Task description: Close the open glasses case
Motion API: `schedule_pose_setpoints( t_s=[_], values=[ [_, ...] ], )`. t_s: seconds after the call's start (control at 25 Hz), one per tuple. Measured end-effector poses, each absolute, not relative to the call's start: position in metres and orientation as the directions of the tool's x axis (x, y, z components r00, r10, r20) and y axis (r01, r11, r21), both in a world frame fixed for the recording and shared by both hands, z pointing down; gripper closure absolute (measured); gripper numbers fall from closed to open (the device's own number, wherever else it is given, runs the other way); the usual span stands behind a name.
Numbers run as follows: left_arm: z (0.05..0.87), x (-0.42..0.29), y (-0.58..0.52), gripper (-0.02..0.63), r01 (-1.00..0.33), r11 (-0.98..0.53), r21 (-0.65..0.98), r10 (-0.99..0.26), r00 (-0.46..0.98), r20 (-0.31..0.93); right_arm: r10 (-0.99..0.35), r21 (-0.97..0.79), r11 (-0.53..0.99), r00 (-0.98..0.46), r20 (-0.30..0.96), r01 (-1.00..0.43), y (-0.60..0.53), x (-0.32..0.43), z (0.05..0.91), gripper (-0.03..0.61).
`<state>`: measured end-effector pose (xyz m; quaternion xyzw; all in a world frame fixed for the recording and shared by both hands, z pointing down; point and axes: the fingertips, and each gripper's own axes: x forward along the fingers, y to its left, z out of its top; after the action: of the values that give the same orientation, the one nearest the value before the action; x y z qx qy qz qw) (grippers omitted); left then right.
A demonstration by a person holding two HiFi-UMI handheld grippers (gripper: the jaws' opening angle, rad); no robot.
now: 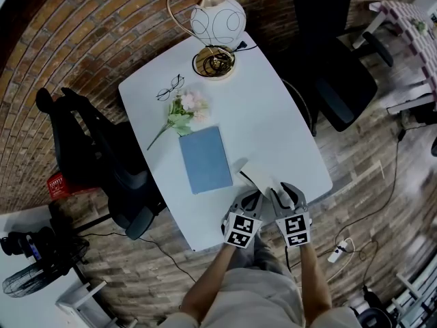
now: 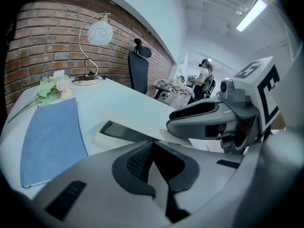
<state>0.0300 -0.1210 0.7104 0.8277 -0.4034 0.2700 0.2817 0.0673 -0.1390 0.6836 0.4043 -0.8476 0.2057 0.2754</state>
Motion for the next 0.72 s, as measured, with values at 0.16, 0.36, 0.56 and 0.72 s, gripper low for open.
schedule_pose_setpoints(
  t_s=[0.16,0.36,0.56,0.72],
  values=[
    [0.712,0.028,-0.118,0.611,-0.821,-0.513,0.248,-0.511,0.525,0.680,-0.568,-0.121,0.595,-0.522,0.637,-0.795,-0.137,0.066,0.685,0.456],
    [0.715,0.026,-0.115,0.611,-0.822,-0.512,0.249,-0.504,0.523,0.688,-0.563,-0.117,0.600,-0.521,0.641,-0.792,-0.135,0.063,0.686,0.456],
    [0.718,0.023,-0.112,0.611,-0.821,-0.512,0.253,-0.496,0.523,0.693,-0.560,-0.104,0.607,-0.517,0.647,-0.788,-0.131,0.061,0.688,0.456],
    [0.724,0.018,-0.109,0.611,-0.824,-0.513,0.241,-0.491,0.511,0.705,-0.556,-0.096,0.612,-0.514,0.653,-0.785,-0.129,0.058,0.691,0.456]
  ],
)
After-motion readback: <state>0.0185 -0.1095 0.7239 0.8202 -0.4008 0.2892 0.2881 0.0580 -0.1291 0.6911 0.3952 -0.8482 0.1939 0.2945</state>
